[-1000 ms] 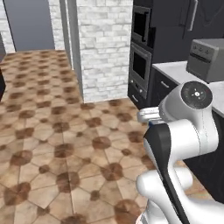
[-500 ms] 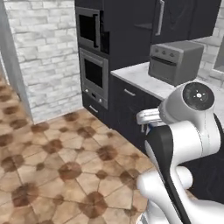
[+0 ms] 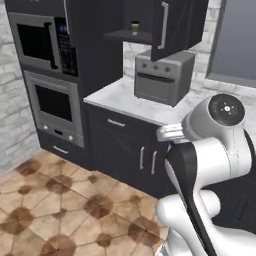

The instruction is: Sort all alcoholic drinks to one cabinet, and non-alcoholic drinks to the other.

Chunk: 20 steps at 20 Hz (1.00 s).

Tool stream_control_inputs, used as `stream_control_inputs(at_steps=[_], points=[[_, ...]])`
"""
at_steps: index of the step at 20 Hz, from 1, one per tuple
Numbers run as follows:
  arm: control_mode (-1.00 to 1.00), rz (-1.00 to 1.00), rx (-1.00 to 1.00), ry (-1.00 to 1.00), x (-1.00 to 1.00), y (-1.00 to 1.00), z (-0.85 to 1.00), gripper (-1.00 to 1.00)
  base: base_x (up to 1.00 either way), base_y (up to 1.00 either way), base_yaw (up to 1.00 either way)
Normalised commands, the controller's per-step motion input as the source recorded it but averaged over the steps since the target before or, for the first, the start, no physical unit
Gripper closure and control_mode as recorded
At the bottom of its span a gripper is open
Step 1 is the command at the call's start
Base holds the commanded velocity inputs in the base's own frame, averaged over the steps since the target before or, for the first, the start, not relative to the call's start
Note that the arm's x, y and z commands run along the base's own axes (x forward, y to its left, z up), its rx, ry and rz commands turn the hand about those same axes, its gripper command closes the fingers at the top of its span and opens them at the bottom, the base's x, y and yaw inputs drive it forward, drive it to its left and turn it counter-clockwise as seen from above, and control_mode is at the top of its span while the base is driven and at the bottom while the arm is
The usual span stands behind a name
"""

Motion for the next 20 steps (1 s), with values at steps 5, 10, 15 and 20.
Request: stream_control_inputs(at_steps=[5,10,15,20], points=[[1.0,0.0,0.0,0.0,0.0,0.0,0.0,1.0,0.49,0.96,-0.47],[1.0,0.0,0.0,0.0,0.0,0.0,0.0,1.0,0.43,0.93,-0.47],[1.0,0.0,0.0,0.0,0.0,0.0,0.0,1.0,0.31,0.74,-0.45],[1.0,0.0,0.0,0.0,0.0,0.0,0.0,1.0,0.36,0.65,-0.44]])
